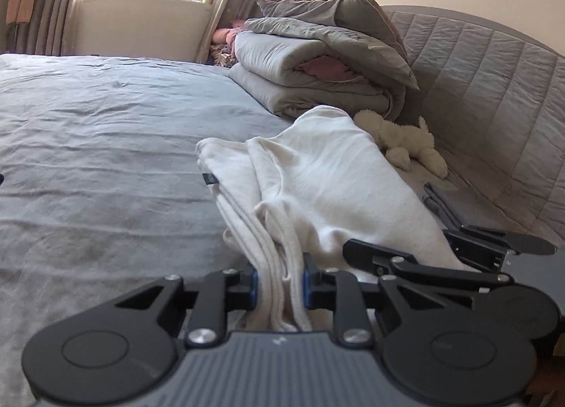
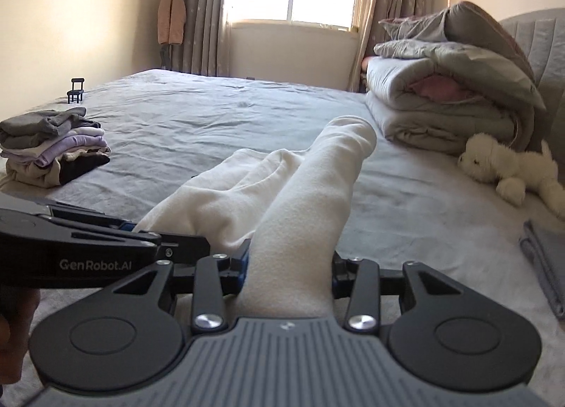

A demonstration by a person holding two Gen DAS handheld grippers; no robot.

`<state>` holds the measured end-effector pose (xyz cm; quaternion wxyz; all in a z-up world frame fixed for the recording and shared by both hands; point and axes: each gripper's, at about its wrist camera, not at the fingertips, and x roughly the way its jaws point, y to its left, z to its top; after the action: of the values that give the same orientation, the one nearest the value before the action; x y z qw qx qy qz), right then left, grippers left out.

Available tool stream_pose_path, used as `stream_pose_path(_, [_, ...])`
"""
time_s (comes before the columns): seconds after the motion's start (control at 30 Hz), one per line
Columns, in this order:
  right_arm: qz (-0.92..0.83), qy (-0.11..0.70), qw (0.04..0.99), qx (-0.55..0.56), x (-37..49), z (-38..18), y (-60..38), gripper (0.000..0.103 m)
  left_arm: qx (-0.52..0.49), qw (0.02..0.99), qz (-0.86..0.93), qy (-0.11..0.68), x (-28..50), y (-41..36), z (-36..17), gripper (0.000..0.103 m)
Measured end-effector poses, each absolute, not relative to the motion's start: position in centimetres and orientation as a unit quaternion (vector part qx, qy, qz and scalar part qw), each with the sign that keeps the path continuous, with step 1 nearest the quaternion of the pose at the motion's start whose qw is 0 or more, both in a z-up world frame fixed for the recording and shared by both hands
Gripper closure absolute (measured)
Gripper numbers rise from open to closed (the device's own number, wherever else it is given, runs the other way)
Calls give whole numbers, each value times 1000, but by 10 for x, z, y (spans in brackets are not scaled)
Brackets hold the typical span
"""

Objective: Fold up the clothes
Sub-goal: 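Pinch the sweatshirt strip with the right gripper beside the left gripper's grip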

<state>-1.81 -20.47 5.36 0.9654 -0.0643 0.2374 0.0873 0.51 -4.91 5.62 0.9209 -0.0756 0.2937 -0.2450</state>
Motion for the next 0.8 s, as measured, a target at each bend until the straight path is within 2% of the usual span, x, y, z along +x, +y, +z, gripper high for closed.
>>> stream_pose_path(0.8, [106,225,968,-43,-27,69,-214,60,-46,935,-224,272,-16,-59,70,80])
